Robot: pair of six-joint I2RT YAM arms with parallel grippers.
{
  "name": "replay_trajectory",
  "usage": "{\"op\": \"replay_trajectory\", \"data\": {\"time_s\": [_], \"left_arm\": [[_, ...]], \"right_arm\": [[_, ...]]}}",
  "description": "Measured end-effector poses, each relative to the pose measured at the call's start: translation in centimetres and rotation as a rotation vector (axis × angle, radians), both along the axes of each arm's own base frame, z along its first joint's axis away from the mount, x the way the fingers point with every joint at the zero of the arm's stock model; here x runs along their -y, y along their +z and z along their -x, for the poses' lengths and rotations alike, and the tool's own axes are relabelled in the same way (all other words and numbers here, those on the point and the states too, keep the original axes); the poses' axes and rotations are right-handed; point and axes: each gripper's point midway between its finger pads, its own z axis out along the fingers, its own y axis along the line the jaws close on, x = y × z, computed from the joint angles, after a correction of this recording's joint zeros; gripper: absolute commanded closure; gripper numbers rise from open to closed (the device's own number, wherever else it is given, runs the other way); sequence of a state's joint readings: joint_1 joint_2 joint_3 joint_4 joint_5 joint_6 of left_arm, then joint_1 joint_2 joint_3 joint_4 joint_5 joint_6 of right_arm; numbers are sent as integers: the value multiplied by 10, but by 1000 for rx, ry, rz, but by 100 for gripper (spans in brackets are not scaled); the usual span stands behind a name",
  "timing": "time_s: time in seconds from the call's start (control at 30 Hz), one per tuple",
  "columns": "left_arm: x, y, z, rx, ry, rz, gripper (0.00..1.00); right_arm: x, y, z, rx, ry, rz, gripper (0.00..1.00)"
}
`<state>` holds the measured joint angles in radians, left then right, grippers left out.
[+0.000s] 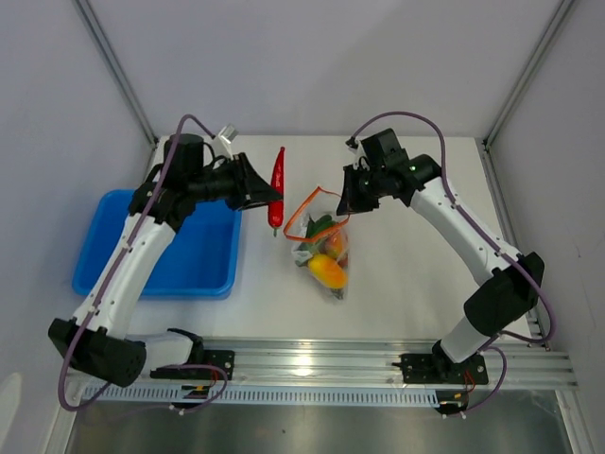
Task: Place the food in the zip-top bag and seal the zipper
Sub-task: Pick up the fake vegetable from the bin, then place the fake vegetable in the zipper food storage bag.
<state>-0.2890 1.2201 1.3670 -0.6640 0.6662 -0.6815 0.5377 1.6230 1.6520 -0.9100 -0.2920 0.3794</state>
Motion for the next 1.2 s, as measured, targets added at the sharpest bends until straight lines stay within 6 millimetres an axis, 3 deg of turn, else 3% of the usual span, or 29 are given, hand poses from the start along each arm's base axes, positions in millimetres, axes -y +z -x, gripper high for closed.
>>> {"op": "replay_trajectory", "data": {"time_s": [0.2,0.4,0.87,1.2], "left_arm": [[25,-25,16,-250,-124,-20,99],[35,-48,55,-446,-203,-85,99],[35,-44,113,-556,-283,-82,99],[56,-59,131,-735,-337,-45,99]], "right_arm": [[-12,15,18,84,59,20,100],[-17,28,28,158,84,21,100],[-17,19,34,197,77,31,100],[-19,22,33,234,66,32,100]]}}
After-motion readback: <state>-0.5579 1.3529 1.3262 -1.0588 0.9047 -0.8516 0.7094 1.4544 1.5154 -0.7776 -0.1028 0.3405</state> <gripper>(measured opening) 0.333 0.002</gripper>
